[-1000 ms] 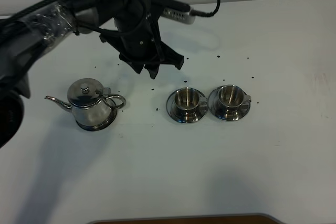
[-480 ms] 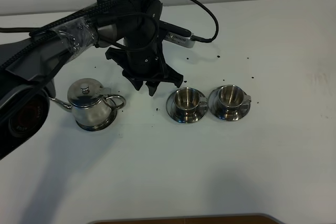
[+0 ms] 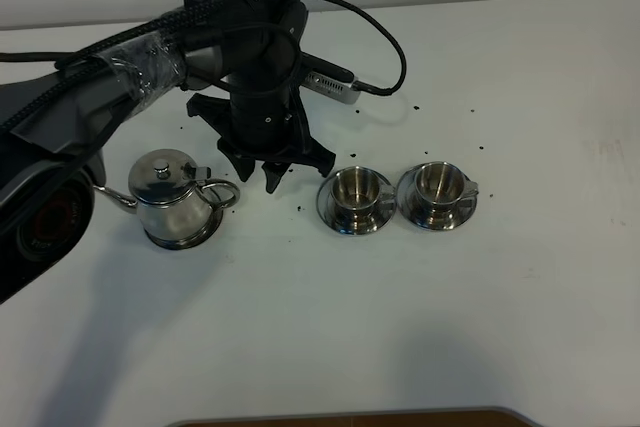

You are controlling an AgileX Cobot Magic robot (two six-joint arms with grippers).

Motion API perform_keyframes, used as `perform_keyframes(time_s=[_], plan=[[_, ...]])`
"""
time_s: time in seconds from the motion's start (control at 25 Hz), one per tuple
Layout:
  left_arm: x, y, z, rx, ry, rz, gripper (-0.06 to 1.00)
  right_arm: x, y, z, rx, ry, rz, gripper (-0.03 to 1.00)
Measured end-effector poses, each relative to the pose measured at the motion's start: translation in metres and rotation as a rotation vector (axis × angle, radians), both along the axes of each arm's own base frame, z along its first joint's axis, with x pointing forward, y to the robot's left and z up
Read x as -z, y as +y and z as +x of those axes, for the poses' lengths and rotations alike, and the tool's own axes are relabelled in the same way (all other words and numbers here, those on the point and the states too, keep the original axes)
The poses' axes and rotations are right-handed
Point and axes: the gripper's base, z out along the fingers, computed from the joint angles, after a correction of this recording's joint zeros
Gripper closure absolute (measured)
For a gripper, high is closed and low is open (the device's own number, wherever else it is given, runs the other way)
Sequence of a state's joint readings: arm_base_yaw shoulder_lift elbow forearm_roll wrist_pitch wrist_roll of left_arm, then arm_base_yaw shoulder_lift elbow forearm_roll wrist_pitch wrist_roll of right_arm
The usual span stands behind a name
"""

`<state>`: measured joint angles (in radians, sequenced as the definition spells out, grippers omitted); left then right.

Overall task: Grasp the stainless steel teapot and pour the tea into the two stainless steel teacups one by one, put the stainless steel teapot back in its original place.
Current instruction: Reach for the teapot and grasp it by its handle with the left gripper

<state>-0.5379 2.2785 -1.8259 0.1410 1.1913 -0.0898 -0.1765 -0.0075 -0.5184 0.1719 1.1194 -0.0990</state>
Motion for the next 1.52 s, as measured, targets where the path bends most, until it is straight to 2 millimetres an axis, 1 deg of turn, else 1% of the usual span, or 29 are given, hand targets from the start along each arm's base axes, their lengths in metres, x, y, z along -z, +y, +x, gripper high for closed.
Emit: perform_keyframes(time_s=[0.4, 0.64, 0.88, 1.08, 1.28, 1.52], plan=[[0.0002, -0.0016, -0.001, -0.003, 0.008, -0.013, 0.57, 0.0, 0.0, 0.0, 0.0, 0.0, 0.0, 0.57], [-0.0005, 0.0021, 0.0015, 0.011, -0.018, 0.029, 0.57, 0.0, 0.0, 0.0, 0.0, 0.0, 0.0, 0.57], [-0.0006, 0.0027, 0.0019, 0.008, -0.023, 0.035, 0.57, 0.0, 0.0, 0.0, 0.0, 0.0, 0.0, 0.57], [0.0001, -0.0009, -0.0006, -0.002, 0.006, -0.009, 0.57, 0.0, 0.0, 0.0, 0.0, 0.0, 0.0, 0.57], [0.0002, -0.0015, -0.001, -0.002, 0.01, -0.016, 0.57, 0.0, 0.0, 0.0, 0.0, 0.0, 0.0, 0.57], [-0.0007, 0.0038, 0.0025, 0.019, -0.024, 0.041, 0.57, 0.0, 0.0, 0.0, 0.0, 0.0, 0.0, 0.57]])
